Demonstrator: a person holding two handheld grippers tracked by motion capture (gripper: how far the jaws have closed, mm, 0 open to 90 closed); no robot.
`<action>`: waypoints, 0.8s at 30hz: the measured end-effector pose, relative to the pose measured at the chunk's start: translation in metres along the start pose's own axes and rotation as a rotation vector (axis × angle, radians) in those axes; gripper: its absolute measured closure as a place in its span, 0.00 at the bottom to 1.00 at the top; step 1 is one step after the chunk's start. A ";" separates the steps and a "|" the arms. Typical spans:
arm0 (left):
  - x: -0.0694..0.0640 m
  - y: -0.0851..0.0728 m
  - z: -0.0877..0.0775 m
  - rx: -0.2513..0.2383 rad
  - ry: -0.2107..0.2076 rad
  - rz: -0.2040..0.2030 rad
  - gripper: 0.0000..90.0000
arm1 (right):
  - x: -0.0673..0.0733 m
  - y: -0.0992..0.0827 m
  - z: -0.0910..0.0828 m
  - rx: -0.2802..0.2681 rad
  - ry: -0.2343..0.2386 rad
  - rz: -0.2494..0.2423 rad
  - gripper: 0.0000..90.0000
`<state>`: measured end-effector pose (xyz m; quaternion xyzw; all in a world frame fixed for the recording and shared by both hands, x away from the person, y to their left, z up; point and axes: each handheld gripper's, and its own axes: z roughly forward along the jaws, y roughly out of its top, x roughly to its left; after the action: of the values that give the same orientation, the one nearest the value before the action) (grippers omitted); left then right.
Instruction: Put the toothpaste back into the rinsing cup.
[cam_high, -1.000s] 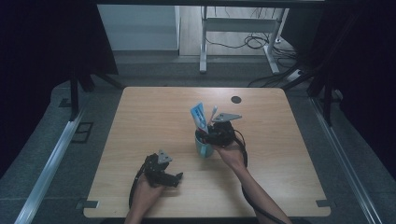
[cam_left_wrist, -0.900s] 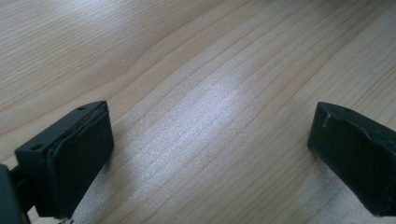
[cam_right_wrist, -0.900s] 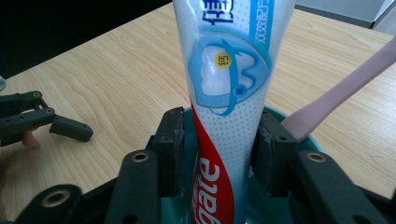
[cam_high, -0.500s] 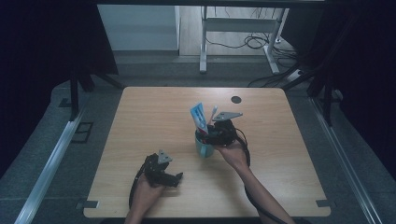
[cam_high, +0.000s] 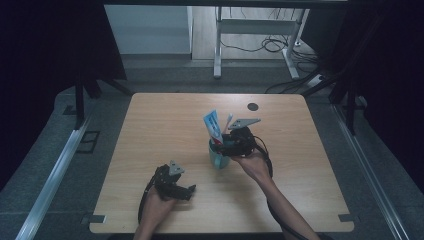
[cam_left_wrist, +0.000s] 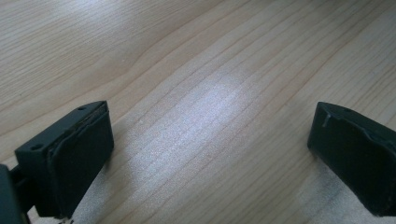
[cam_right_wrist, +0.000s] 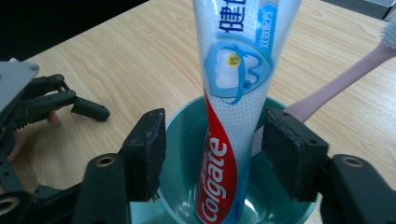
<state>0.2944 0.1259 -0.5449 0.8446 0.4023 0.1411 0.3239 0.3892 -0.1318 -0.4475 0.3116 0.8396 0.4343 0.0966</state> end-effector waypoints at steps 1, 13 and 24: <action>0.000 0.000 0.000 0.000 0.000 0.000 0.00 | 0.001 0.001 -0.001 0.003 -0.002 -0.003 0.41; 0.000 0.000 0.000 -0.001 0.000 -0.001 0.00 | 0.007 0.004 -0.009 0.041 -0.007 -0.039 0.28; 0.000 0.000 0.000 -0.001 0.000 -0.002 0.00 | 0.008 0.003 -0.019 0.058 -0.024 -0.068 0.19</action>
<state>0.2943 0.1258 -0.5449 0.8441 0.4030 0.1411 0.3243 0.3759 -0.1378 -0.4326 0.2906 0.8607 0.4027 0.1123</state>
